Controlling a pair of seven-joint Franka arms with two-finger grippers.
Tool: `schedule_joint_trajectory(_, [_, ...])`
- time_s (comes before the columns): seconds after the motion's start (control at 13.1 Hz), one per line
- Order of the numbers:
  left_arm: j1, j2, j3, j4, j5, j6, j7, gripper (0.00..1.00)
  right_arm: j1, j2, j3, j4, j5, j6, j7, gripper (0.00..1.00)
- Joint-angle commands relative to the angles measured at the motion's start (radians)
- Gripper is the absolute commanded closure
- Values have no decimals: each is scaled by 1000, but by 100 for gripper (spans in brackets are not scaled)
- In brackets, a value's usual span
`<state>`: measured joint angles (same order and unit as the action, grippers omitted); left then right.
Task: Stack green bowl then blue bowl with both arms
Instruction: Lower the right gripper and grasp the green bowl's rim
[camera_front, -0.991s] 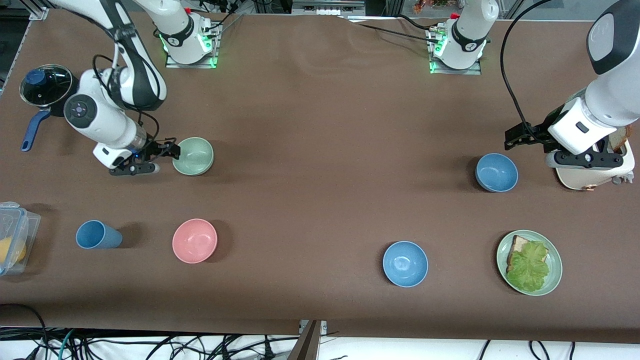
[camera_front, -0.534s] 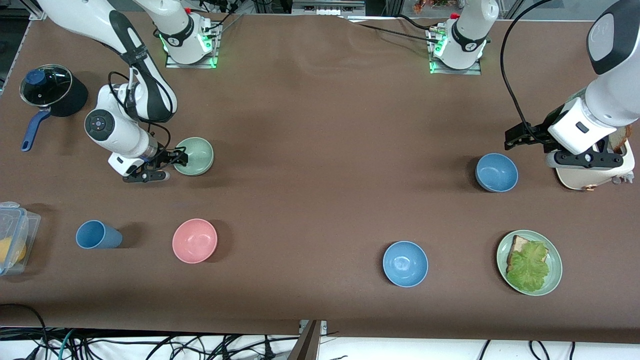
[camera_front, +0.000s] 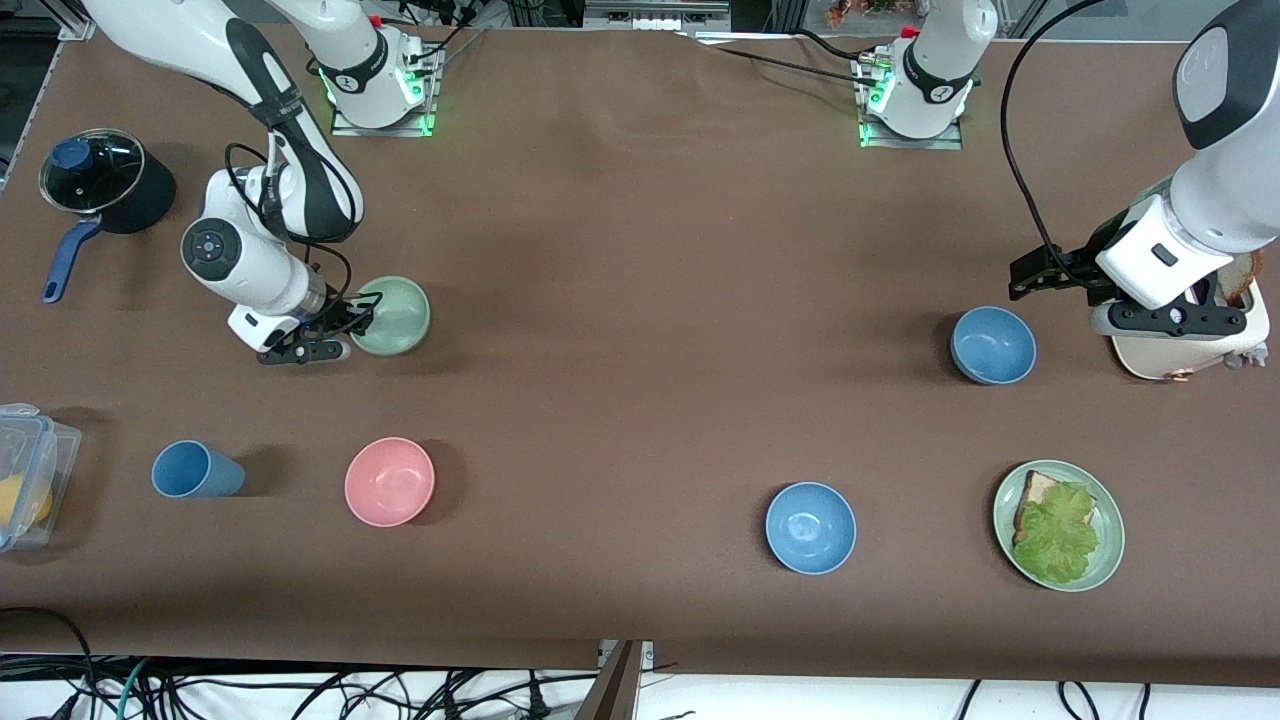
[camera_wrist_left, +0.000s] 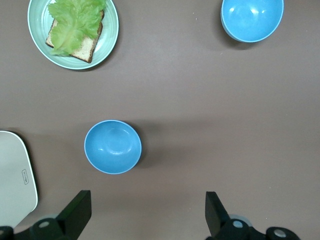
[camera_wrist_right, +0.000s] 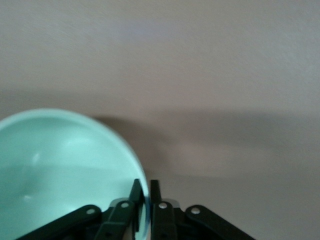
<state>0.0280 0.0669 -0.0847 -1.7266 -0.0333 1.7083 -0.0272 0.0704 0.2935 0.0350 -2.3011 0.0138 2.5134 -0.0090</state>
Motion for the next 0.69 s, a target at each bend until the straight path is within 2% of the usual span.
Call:
schedule_joint_trajectory(0.0, [4, 8, -4, 24, 20, -21, -2, 0, -3, -17, 61, 125, 12, -169, 59, 100])
schedule_joint_trajectory(0.15, [4, 8, -4, 25, 18, -21, -2, 0, 15, -4, 121, 303, 15, -344, 153, 100])
schedule_joint_trajectory(0.23, [4, 8, -4, 25, 19, -21, -2, 0, 46, 36, 135, 398, 15, -395, 203, 100])
schedule_joint_trajectory(0.61, [4, 8, -4, 24, 18, -21, -2, 0, 312, 319, 135, 775, 15, -412, 579, 100])
